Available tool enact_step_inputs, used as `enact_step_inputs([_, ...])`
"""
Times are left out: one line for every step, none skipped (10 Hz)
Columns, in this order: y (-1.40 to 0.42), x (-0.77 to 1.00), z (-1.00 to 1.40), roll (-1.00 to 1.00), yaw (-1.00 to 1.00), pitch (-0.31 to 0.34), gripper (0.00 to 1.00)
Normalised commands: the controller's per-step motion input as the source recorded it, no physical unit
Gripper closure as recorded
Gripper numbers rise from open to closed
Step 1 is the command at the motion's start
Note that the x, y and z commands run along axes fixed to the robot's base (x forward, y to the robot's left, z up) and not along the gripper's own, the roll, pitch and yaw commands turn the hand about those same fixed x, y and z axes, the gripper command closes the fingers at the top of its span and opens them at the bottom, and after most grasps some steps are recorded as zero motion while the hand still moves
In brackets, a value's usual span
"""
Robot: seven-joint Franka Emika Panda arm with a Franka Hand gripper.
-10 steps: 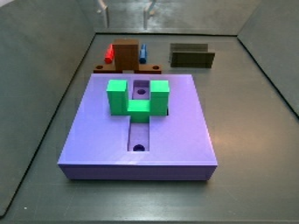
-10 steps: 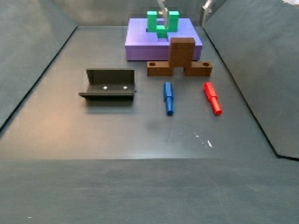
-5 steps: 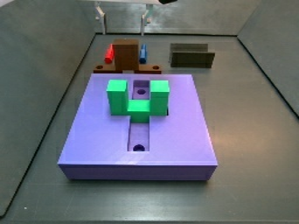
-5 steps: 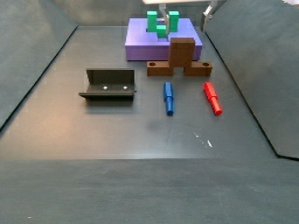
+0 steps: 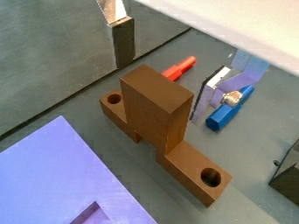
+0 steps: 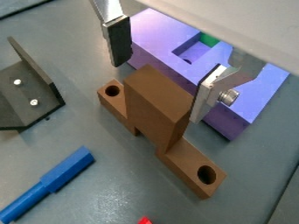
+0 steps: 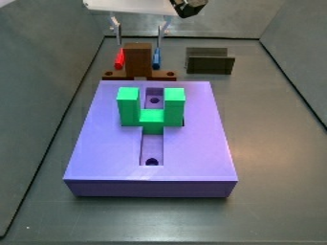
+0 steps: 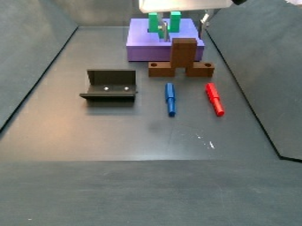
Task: Pick up the brown object. Move up. Move to above the board. Insert the brown object.
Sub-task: Pick up the brown object.
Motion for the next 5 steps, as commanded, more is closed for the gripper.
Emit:
enact_step_inputs([0.00,0.00,-0.40,0.21,-0.03,0.023,0.00])
enact_step_inputs([0.00,0.00,-0.39,0.21,-0.07,0.021,0.00])
enact_step_inputs([0.00,0.00,-0.40,0.22,-0.13,0.063,0.00])
enact_step_inputs([0.00,0.00,-0.37,0.22,-0.17,0.096,0.00])
enact_step_inputs([0.00,0.00,-0.26,0.15,-0.17,0.076,0.00])
